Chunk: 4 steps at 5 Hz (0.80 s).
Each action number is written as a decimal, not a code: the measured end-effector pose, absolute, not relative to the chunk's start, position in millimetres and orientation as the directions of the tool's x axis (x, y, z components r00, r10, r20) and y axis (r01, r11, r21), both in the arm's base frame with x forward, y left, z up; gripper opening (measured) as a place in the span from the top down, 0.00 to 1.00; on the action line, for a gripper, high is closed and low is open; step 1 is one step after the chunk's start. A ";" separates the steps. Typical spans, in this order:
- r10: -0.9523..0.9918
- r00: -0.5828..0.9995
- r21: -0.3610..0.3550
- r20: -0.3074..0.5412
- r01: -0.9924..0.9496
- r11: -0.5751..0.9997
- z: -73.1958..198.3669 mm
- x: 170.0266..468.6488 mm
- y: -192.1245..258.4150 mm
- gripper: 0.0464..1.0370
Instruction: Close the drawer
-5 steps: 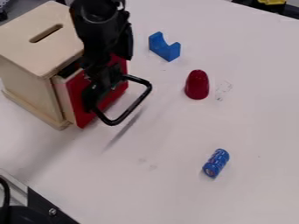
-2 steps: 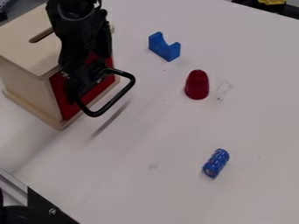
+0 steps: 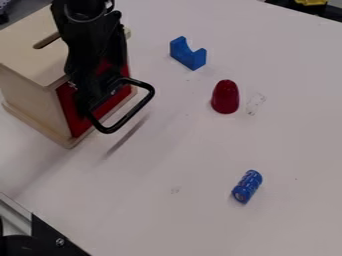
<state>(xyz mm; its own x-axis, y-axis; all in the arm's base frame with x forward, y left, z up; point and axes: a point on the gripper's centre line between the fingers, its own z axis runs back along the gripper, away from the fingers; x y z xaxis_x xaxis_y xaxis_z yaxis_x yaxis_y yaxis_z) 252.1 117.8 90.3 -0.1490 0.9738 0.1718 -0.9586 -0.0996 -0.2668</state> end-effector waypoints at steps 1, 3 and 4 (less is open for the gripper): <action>0.979 -0.155 -0.306 0.129 -0.946 -0.109 99.5 255.5 105.1 0.04; 0.996 -0.092 -0.285 0.017 -0.955 -0.083 113.4 249.6 57.7 0.04; 0.996 -0.090 -0.337 -0.004 -0.937 -0.086 143.6 250.6 52.0 0.04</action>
